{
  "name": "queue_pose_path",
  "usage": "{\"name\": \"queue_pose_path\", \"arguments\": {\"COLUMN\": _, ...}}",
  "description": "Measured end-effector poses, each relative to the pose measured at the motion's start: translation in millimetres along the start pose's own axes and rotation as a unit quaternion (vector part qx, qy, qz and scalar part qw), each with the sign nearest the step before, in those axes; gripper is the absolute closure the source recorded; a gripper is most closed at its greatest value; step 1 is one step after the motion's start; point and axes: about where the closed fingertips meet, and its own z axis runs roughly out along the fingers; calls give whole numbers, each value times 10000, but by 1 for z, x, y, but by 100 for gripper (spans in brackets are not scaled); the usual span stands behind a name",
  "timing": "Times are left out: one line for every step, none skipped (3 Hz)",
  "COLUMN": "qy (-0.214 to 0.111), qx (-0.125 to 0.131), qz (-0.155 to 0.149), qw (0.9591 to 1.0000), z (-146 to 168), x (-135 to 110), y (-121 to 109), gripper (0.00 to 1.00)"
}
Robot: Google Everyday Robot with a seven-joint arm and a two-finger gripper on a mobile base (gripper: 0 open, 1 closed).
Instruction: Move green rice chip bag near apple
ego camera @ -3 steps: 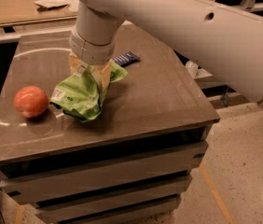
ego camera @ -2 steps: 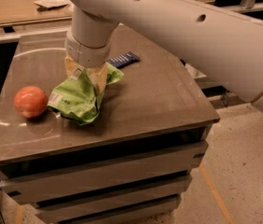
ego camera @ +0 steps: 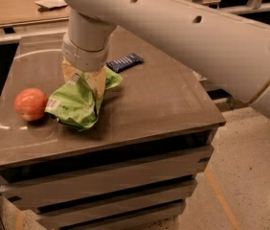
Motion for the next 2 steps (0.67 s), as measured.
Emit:
{"name": "queue_pose_path", "arguments": {"qy": -104, "qx": 49, "qz": 61, "qw": 9999, "z": 4, "x": -2, "y": -4, "gripper": 82}}
{"name": "queue_pose_path", "arguments": {"qy": -194, "qx": 96, "qz": 79, "qw": 9997, "z": 8, "x": -5, "y": -8, "gripper": 58}}
